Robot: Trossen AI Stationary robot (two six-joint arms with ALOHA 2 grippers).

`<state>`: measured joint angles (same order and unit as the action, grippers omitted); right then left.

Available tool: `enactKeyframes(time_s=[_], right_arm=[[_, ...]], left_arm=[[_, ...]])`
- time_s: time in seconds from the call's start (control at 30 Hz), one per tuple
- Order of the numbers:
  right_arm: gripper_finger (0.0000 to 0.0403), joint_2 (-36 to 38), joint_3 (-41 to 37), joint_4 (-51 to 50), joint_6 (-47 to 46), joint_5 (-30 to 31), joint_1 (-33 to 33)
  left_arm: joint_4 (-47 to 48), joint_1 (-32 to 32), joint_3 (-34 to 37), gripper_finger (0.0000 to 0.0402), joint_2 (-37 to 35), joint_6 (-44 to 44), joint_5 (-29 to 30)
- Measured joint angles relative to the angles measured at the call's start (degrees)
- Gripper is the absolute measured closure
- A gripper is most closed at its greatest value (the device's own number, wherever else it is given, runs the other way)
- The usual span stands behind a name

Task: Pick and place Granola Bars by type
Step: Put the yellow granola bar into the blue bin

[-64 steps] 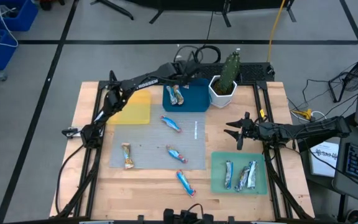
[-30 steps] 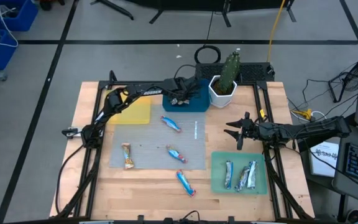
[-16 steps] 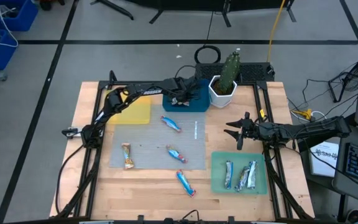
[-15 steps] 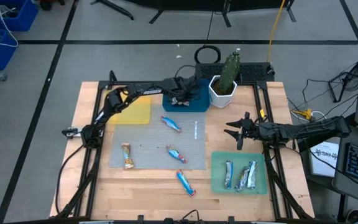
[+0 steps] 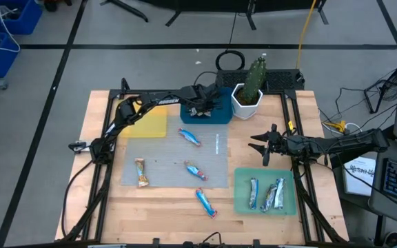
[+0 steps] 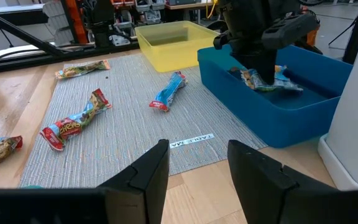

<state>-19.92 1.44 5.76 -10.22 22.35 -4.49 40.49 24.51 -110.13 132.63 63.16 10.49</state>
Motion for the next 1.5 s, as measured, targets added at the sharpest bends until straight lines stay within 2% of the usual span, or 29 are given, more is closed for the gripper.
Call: enactKeyframes(time_s=[0.93, 1.03, 1.27, 1.5], right_arm=[[0.0245, -0.02, 0.01, 0.00, 0.00, 0.00, 0.01], [0.0245, -0.02, 0.00, 0.00, 0.00, 0.01, 0.01], [0.0245, -0.01, 0.01, 0.00, 0.00, 0.02, 0.01], [0.0245, -0.02, 0.00, 0.00, 0.00, 0.00, 0.00]], left_arm=[[-0.09, -0.22, -0.02, 0.0336, -0.11, -0.10, 1.02], [-0.79, -0.26, -0.02, 0.0319, -0.11, -0.11, 1.04], [-2.86, -0.26, -0.02, 0.0251, -0.11, -0.45, 0.06], [-2.91, -0.11, -0.04, 0.0227, -0.39, -3.49, -1.44]])
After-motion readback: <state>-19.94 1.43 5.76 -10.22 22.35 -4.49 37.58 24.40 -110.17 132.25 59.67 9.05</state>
